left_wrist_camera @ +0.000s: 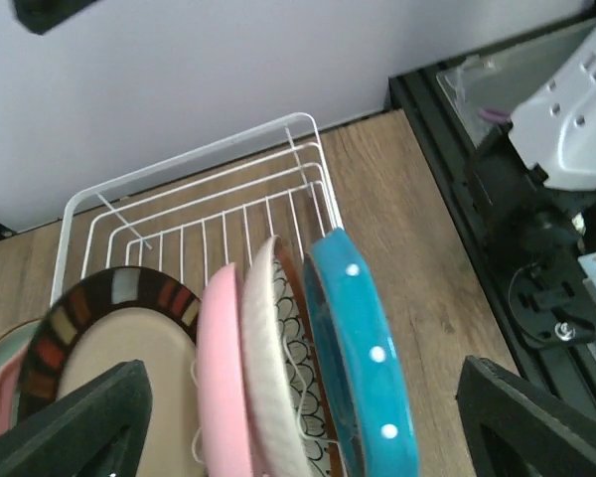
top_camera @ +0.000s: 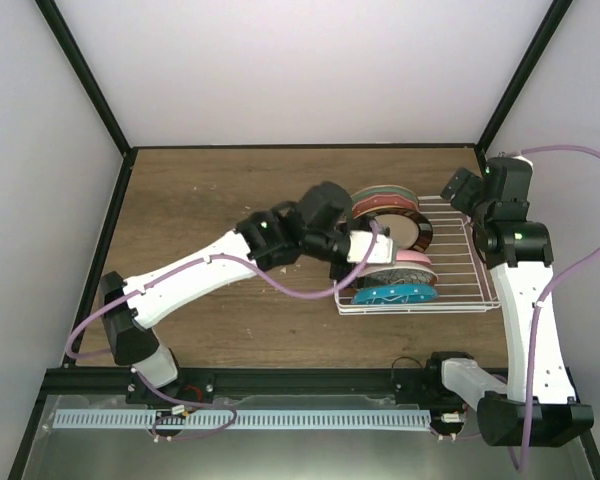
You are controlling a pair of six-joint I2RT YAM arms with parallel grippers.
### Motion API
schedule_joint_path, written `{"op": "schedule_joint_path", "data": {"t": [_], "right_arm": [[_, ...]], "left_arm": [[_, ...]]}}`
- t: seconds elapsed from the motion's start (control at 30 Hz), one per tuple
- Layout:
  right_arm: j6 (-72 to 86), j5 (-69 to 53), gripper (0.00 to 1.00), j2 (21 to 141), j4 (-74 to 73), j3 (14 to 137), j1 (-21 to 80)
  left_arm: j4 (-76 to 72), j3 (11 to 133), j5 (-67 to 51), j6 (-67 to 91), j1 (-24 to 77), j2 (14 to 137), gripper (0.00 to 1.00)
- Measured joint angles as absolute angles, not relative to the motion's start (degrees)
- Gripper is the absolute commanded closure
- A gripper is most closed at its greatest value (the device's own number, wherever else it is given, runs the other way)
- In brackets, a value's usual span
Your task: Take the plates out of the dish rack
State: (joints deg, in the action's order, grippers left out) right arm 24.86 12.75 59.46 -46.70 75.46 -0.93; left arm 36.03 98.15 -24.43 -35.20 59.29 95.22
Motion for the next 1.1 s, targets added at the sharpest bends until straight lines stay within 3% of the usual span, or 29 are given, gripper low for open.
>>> {"op": "schedule_joint_path", "data": {"t": [0.37,0.63,1.1], "right_arm": [[26.65,14.09,0.00,59.59,-48.66,75.59,-0.93],[27.11,14.44,0.00,55.27,-50.83,74.26,-0.93],[28.38,14.61,0.00,50.72,-54.92,73.69,-0.93]], "left_arm": [[30.22,89.73,-8.91,-35.99,70.65,94.50,0.38],[25.23,89.54,-0.60,-33.93,73.49,96.64,0.40],[23.20,89.54,2.76,-31.24,75.00,102.13,0.40]]}}
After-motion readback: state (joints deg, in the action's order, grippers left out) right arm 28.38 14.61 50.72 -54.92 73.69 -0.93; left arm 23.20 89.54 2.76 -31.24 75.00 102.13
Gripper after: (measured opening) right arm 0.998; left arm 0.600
